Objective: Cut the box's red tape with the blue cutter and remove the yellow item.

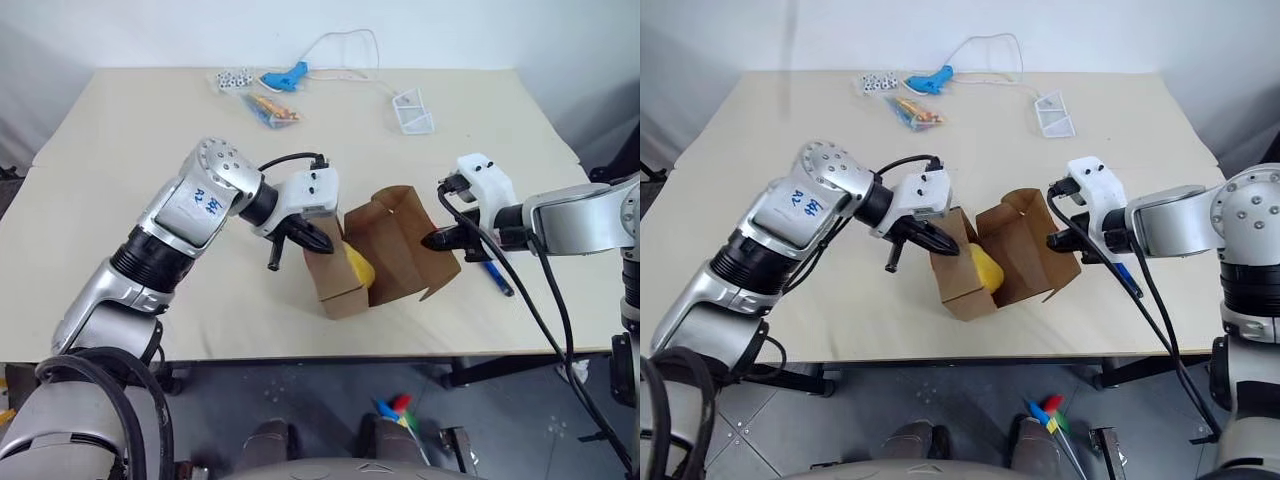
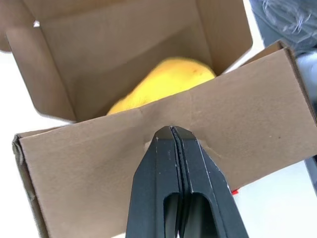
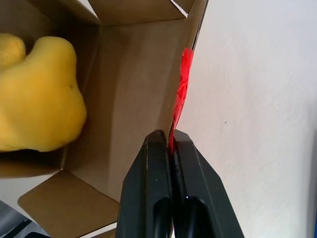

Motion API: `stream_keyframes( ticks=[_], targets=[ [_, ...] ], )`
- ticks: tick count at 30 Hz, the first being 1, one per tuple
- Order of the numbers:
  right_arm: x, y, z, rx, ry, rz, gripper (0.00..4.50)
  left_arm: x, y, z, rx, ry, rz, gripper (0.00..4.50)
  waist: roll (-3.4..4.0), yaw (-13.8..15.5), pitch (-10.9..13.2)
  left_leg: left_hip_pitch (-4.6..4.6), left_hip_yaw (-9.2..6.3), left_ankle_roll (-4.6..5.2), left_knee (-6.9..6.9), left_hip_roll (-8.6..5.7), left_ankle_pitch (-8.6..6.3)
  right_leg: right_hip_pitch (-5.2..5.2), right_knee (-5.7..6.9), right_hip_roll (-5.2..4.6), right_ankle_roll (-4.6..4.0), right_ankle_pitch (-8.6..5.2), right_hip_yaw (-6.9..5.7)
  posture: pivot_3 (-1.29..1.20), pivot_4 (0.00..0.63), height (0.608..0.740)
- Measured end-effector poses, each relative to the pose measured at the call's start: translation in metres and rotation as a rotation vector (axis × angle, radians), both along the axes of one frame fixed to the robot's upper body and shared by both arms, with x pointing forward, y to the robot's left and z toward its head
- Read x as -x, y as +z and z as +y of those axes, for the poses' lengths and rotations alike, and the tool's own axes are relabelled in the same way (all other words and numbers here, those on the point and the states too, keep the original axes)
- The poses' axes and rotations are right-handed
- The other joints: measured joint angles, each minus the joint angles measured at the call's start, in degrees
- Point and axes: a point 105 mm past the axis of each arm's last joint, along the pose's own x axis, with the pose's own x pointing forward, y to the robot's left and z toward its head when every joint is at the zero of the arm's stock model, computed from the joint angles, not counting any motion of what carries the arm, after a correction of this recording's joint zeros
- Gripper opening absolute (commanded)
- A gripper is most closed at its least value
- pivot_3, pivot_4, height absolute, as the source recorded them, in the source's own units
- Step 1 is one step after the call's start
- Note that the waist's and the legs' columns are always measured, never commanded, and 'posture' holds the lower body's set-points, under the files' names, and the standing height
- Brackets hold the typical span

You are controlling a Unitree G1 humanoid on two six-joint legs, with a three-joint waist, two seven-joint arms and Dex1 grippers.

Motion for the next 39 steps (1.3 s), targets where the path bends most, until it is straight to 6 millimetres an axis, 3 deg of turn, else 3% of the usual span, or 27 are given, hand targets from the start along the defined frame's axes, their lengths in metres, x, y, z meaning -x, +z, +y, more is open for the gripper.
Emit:
stream_keyframes(
  ticks=[6,9,11,21,27,30,39],
  targets=[
    [0.003,-0.001,0.003,0.004,0.022,0.015,0.02,-0.007,-0.016,0.031,-0.141,0.107,-0.042,0.00,0.24,0.66,-0.15,0.06,-0.01,0.15,0.15,0.04,0.09,0.15,0.02,-0.15,-0.02,-0.01,0.08,0.00,0.150,0.740],
    [0.003,-0.001,0.004,0.002,0.028,0.018,0.02,-0.006,-0.056,0.041,-0.187,0.184,0.066,0.00,0.14,0.62,-0.08,-0.19,0.01,0.23,0.22,0.02,0.12,-0.04,-0.01,-0.20,-0.01,0.00,0.15,0.00,0.150,0.740],
    [0.004,-0.002,0.004,0.005,0.027,0.020,0.02,-0.004,-0.065,0.032,-0.176,0.179,0.088,0.00,0.01,0.60,0.00,-0.43,-0.04,0.23,0.27,0.01,0.12,-0.20,0.00,-0.18,-0.01,0.00,0.06,0.00,0.150,0.740],
    [0.002,-0.008,0.006,0.010,0.016,0.028,0.02,-0.025,-0.064,0.018,-0.056,0.274,0.049,0.00,0.01,0.33,0.00,-0.37,-0.04,0.17,0.12,-0.10,0.12,-0.20,0.00,-0.10,-0.01,0.00,-0.04,0.00,0.150,0.740],
    [0.007,-0.039,0.000,0.042,-0.015,0.069,0.02,-0.027,-0.063,0.018,-0.051,0.274,0.036,0.00,0.01,0.39,0.00,-0.38,-0.04,0.17,0.12,-0.11,0.12,-0.20,-0.01,-0.10,-0.01,0.00,-0.05,0.00,0.150,0.740],
    [0.005,-0.037,0.003,0.032,-0.023,0.007,0.02,-0.027,-0.063,0.019,-0.054,0.276,0.034,0.00,0.01,0.30,0.00,-0.37,-0.02,0.17,0.13,-0.10,0.12,-0.20,0.00,-0.10,-0.01,0.00,-0.04,0.00,0.150,0.740],
    [0.011,-0.036,0.003,-0.089,0.015,-0.087,3.07,-0.025,-0.065,0.021,-0.056,0.278,0.042,0.00,0.01,0.35,0.00,-0.33,0.00,0.17,0.12,-0.11,0.12,-0.19,-0.01,-0.09,-0.01,0.00,-0.01,0.00,0.150,0.740]
  ],
)
